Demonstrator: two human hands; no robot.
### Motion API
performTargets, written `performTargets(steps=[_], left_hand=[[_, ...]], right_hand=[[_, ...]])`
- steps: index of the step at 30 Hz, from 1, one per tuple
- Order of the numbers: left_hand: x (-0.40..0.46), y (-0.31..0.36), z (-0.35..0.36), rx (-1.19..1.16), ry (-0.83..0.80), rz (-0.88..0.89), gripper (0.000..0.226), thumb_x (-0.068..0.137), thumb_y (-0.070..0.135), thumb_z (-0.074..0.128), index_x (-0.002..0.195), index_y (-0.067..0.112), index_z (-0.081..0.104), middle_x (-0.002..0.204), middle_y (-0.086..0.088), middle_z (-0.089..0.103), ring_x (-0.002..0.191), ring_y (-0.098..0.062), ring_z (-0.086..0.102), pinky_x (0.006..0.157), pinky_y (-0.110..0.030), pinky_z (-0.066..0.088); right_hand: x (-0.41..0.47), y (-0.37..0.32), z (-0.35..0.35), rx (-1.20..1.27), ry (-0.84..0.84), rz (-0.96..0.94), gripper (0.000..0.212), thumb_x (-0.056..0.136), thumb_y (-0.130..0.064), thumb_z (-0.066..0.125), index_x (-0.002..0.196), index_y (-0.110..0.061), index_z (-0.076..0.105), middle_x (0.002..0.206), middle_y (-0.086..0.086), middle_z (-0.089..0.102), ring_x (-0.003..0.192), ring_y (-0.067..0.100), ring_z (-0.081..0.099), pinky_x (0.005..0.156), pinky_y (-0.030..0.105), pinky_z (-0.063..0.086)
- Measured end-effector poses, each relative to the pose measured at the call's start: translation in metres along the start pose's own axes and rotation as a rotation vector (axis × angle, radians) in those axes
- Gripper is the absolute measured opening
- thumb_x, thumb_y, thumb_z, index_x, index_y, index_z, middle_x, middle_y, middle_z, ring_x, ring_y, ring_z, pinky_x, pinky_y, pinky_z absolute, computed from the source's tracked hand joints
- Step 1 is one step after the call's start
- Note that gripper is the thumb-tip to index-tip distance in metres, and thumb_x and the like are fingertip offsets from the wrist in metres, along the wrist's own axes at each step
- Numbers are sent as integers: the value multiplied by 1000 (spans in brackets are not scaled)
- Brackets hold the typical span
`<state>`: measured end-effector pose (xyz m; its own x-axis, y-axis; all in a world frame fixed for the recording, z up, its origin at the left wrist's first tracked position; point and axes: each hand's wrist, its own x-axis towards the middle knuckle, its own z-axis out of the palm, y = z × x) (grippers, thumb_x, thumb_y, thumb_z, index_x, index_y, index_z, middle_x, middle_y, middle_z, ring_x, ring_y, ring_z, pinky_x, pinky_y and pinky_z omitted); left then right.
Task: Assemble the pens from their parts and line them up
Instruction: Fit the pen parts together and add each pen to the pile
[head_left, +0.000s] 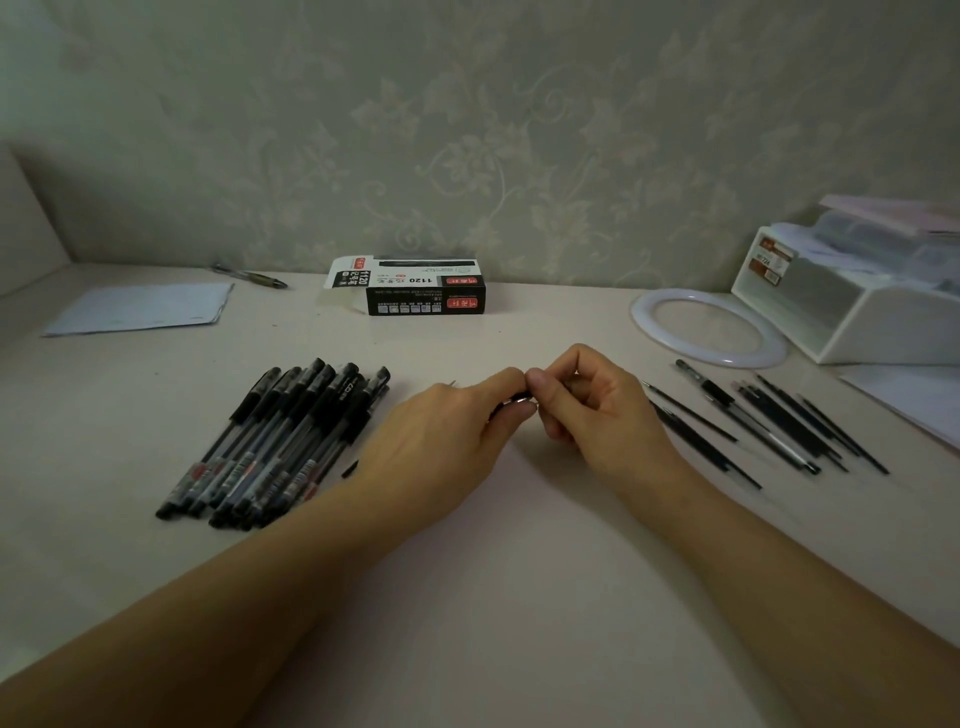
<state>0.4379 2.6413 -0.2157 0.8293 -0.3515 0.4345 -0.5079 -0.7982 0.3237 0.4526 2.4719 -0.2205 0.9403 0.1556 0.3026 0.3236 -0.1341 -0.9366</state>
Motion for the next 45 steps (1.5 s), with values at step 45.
performTargets(steps=[45], left_hand=[[1, -2, 7, -18, -19, -2, 34, 94, 49, 23, 98, 25, 47, 67, 18, 46, 63, -15, 50, 50, -34, 34]], right_hand=[[1, 5, -4, -177, -2, -15, 28, 87, -44, 65, 75, -20, 70, 57, -6, 60, 55, 6, 49, 55, 19, 39]])
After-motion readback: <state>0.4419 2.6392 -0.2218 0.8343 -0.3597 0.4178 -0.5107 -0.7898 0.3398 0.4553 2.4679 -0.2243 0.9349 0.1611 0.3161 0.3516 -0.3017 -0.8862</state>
